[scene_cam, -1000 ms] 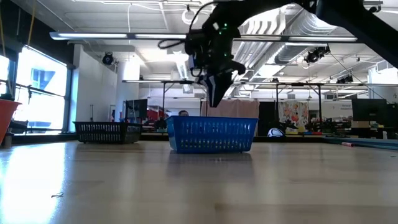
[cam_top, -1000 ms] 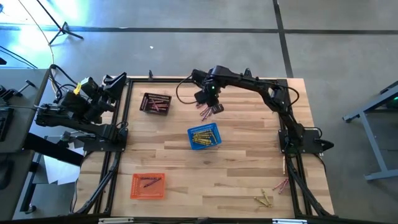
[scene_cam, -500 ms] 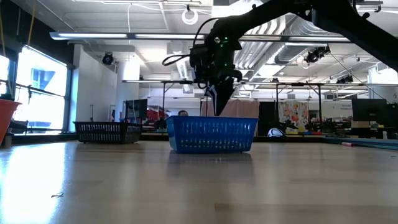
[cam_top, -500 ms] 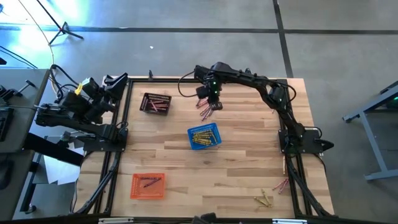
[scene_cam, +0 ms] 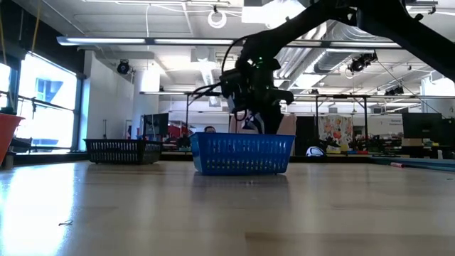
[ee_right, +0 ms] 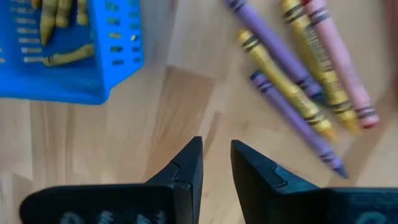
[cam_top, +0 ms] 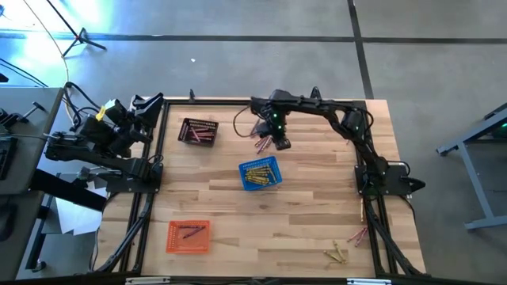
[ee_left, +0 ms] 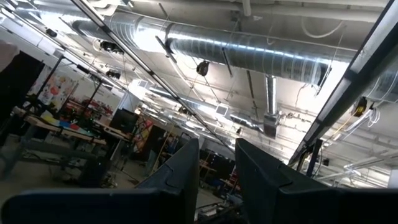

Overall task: Sort crayons
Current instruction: Put the violet crayon into the orange basket

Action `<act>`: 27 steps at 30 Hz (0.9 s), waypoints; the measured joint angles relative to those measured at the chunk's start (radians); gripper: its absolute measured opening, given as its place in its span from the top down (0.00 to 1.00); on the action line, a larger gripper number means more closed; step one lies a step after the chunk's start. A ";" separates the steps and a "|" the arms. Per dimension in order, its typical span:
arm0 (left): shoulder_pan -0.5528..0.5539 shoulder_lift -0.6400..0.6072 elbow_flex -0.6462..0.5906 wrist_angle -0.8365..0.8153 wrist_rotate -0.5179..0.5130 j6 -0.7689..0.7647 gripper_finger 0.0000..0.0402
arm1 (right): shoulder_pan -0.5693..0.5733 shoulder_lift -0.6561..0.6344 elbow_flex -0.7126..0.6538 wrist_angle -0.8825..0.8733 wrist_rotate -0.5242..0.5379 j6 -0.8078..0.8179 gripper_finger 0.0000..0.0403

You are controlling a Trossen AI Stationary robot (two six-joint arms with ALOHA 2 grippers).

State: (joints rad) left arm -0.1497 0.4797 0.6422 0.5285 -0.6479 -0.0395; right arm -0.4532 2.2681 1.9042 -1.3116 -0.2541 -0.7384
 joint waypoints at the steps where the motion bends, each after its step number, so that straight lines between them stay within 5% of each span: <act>1: 0.000 0.000 0.000 0.000 0.000 0.000 0.78 | 0.002 0.000 -0.006 -0.001 0.009 -0.001 0.83; 15: -0.001 0.004 0.000 -0.007 0.004 -0.037 0.78 | -0.046 -0.267 -0.278 0.079 0.009 -0.009 0.83; 27: -0.001 0.025 0.000 -0.006 0.004 -0.077 0.78 | -0.030 -0.304 -0.430 0.503 0.078 -0.468 0.83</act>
State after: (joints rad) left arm -0.1509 0.5043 0.6426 0.5221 -0.6441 -0.1167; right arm -0.4830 1.9642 1.4738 -0.8091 -0.1761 -1.2062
